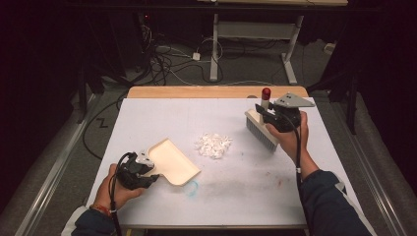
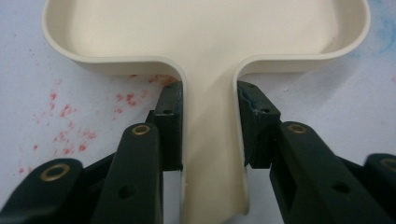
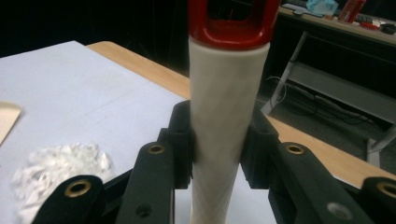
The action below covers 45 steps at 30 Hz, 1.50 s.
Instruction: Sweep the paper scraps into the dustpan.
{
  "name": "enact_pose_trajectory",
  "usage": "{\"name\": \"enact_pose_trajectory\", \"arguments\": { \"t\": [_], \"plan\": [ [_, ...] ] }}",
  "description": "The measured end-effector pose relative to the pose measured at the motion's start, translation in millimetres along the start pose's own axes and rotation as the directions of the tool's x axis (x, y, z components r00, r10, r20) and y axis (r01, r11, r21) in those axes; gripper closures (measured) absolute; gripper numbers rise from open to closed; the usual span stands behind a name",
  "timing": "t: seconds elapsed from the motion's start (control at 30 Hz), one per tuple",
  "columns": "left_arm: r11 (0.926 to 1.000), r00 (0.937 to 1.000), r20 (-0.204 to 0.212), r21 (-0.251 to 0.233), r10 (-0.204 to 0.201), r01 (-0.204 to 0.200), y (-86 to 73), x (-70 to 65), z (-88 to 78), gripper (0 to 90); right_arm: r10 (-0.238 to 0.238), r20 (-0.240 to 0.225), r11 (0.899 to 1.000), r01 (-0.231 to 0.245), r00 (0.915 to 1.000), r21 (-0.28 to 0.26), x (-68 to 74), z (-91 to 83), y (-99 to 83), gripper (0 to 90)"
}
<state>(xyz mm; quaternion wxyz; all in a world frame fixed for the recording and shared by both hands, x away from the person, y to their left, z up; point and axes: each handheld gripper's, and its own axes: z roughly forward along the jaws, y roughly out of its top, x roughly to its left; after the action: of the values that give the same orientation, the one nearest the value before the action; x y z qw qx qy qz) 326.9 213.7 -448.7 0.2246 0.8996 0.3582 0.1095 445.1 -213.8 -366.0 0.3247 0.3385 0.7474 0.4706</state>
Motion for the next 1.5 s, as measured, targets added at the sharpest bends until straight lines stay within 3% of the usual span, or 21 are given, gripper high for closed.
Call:
{"name": "enact_pose_trajectory", "arguments": {
  "t": [0.2, 0.3, 0.47, 0.57, 0.73, 0.93, 1.2, 1.23, 1.5],
  "plan": [
    [0.9999, 0.9999, 0.008, -0.002, 0.014, -0.014, 3.0, -0.3, 1.8, 63.6, -0.02, 0.001, 1.0, 0.02, 0.9998, -0.011, 13.7, 23.6, 10.4, 69.9],
    [0.9999, 0.9997, 0.017, -0.001, 0.016, -0.016, 4.8, 1.0, 2.8, 63.6, -0.023, -0.017, 1.0, 0.023, 0.9996, -0.013, 25.9, 40.5, 15.1, 69.9],
    [0.9998, 0.9993, 0.032, 0.003, 0.022, -0.022, 10.0, 2.7, 6.4, 63.6, -0.03, -0.045, 0.999, 0.029, 0.9985, -0.021, 41.4, 54.5, 15.5, 69.9],
    [0.9995, 0.999, 0.03, 0.005, 0.032, -0.033, 12.7, 2.1, 7.4, 63.6, 0.019, -0.063, 0.999, -0.021, 0.9978, -0.037, 45.5, 56.4, 12.8, 69.8],
    [0.9987, 0.9977, 0.047, 0.009, 0.05, -0.05, 18.9, -2.3, 11.1, 63.6, -0.004, -0.088, 0.999, 0.001, 0.9961, -0.037, 55.8, 58.7, 14.0, 69.8],
    [0.9967, 0.9953, 0.061, 0.026, 0.075, -0.077, 29.2, -7.4, 19.9, 63.6, 0.033, -0.147, 0.998, -0.041, 0.9886, -0.055, 64.4, 58.5, 14.4, 69.7],
    [0.9948, 0.9932, 0.066, 0.028, 0.096, -0.098, 38.1, -7.7, 20.4, 63.6, 0.033, -0.15, 0.997, -0.043, 0.9882, -0.068, 77.1, 58.9, 14.1, 69.4],
    [0.9949, 0.9932, 0.066, 0.027, 0.096, -0.098, 38.8, -7.3, 20.4, 63.6, 0.047, -0.163, 0.995, -0.061, 0.9855, -0.078, 79.3, 58.2, 13.9, 69.5],
    [0.9946, 0.9925, 0.079, 0.037, 0.094, -0.097, 44.7, -3.4, 23.5, 63.5, 0.027, -0.195, 0.996, -0.044, 0.9804, -0.081, 91.5, 57.6, 14.8, 69.4]
  ]
}}
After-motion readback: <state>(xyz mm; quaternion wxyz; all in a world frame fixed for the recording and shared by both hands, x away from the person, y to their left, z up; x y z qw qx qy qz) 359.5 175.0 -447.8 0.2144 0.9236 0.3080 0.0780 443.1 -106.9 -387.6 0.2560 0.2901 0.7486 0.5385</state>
